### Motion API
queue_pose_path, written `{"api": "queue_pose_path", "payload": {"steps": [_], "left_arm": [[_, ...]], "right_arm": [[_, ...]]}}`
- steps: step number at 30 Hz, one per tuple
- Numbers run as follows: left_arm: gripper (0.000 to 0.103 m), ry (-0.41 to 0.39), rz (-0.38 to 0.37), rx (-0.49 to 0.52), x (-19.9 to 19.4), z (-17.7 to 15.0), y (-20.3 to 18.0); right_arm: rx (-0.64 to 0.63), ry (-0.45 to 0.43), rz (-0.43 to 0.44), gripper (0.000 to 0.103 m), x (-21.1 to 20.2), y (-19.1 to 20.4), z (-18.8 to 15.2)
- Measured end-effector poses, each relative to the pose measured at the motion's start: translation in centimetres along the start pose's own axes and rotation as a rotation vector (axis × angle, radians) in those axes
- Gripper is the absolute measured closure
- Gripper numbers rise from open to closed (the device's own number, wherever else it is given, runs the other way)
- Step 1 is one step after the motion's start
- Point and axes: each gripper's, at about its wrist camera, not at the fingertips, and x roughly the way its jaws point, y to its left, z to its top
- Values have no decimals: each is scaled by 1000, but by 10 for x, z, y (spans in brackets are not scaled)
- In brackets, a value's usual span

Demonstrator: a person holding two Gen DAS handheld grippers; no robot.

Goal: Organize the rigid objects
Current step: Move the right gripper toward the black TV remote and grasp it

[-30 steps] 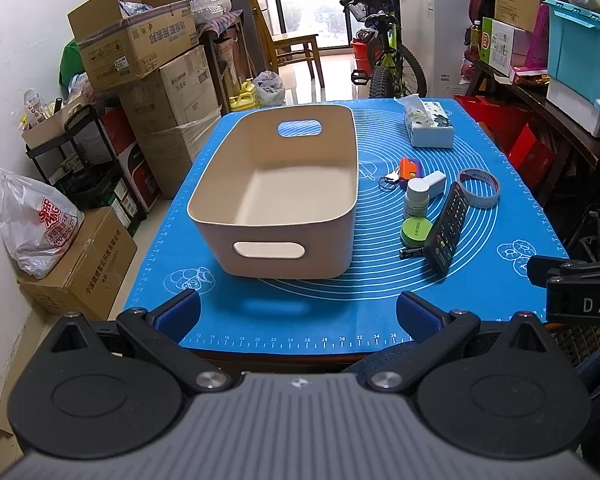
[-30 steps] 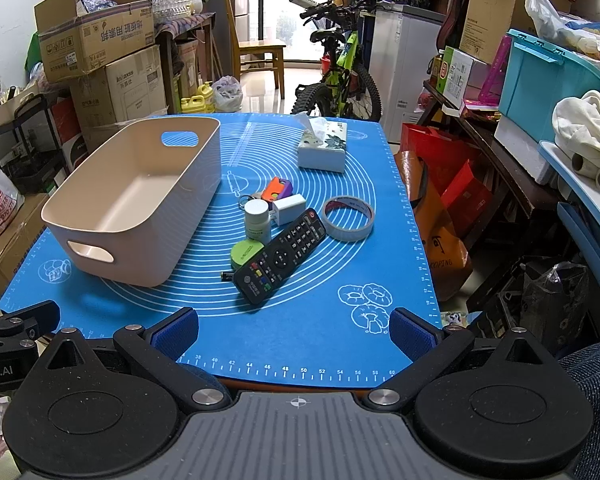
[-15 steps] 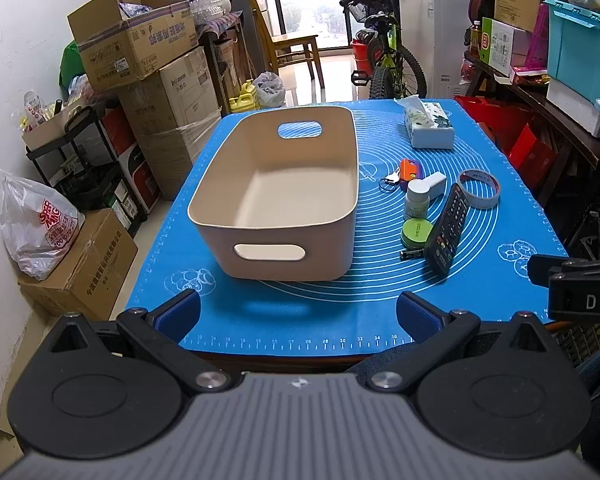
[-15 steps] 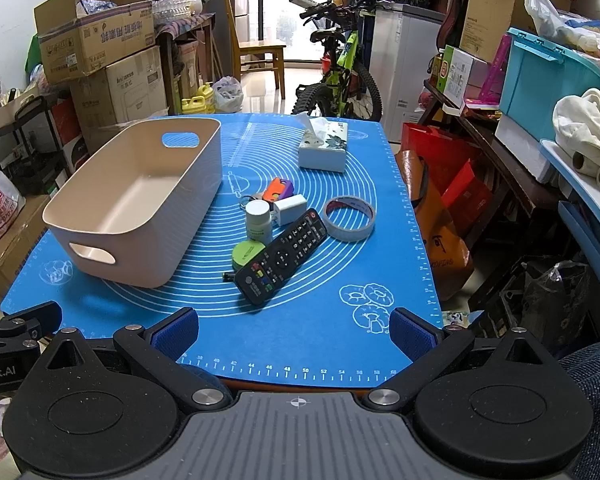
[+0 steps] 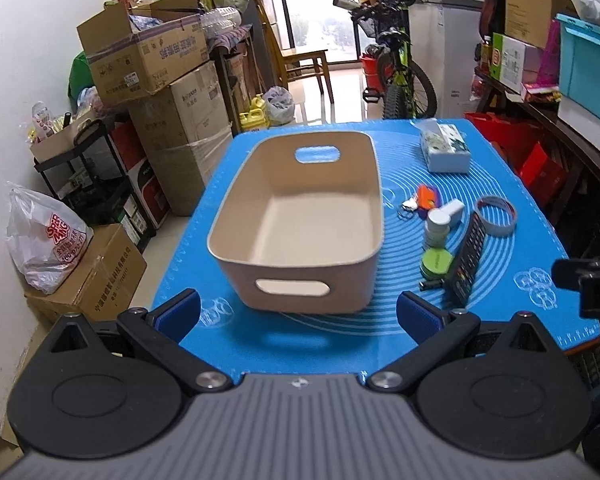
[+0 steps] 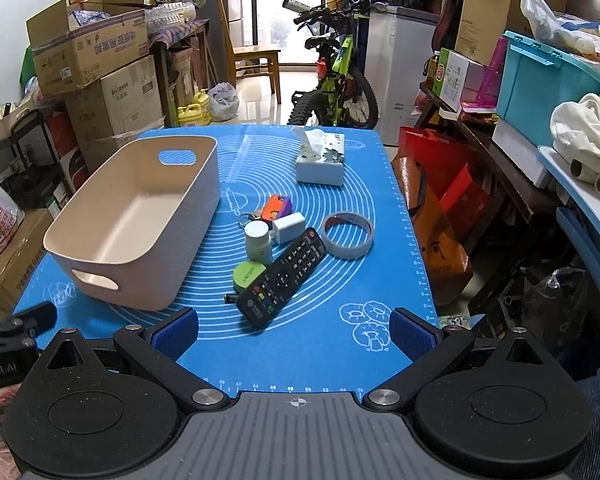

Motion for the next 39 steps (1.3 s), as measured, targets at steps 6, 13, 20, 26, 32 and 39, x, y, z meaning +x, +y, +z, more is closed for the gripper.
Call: {"api": "queue_pose_path", "payload": {"steps": [6,13,20,26,32,39], "left_arm": [[0,0,8,-21,16,12,16],[0,14,1,-15,48,28,36],[0,42,0,-29,92,43,62],[0,66,7,35,128,52,69],[0,97,-27,70,160,59,74],[1,153,-69,37,183,61,82]], "right_arm": [[7,30,-3,2,15,5,14],[4,42,-17,2,39,15,37],[30,74,-28,2,76,20,51],[90,133,-22,2,114,15,52],[133,173,-43,2,153,8,54],[154,202,-38,2,194,7,62]]}}
